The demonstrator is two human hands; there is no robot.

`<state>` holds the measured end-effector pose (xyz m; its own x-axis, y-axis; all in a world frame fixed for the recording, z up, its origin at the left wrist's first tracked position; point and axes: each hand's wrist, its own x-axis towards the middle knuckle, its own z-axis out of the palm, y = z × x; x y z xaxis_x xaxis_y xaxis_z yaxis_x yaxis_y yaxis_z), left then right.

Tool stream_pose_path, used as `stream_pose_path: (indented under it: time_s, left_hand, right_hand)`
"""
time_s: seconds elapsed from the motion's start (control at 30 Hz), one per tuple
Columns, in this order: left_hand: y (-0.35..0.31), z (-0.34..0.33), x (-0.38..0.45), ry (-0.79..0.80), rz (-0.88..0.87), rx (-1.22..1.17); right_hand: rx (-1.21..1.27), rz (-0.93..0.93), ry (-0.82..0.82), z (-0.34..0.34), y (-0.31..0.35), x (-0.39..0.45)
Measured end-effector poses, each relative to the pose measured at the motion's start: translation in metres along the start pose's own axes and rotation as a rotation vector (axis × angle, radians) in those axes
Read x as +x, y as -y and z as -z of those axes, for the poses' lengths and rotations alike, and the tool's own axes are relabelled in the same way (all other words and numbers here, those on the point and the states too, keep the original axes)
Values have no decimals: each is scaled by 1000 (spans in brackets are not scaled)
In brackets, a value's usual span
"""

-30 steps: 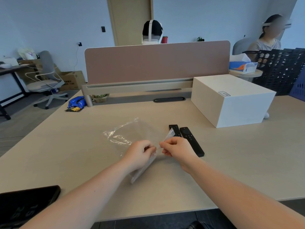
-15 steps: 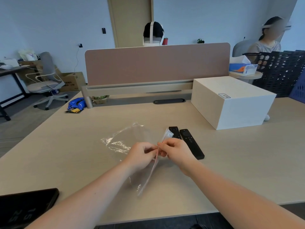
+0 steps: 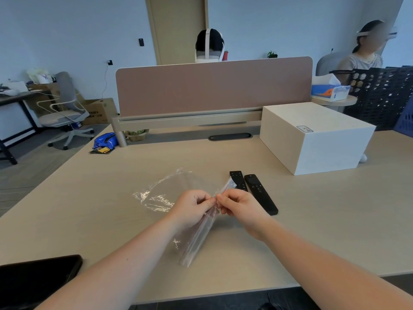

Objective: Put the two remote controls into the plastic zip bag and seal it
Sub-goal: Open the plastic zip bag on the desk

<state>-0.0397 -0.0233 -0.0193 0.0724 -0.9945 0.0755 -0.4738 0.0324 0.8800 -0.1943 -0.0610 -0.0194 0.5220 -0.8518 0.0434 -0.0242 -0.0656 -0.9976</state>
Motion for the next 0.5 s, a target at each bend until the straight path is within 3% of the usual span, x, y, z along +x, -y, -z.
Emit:
stream_pose_path:
  time_s: [0.13, 0.27, 0.4, 0.5]
  left_hand:
    - [-6, 0, 1, 11, -37, 157]
    - [-16, 3, -1, 9, -137, 469]
    - [-26, 7, 1, 118, -266, 813]
    - [-30, 5, -1, 211, -282, 904]
  right_hand:
    - [-68, -7, 17, 3, -2, 1]
    - [-121, -20, 39, 7, 0, 0]
    - [-151, -59, 12, 7, 3, -3]
    - [-103, -106, -44, 6, 5, -5]
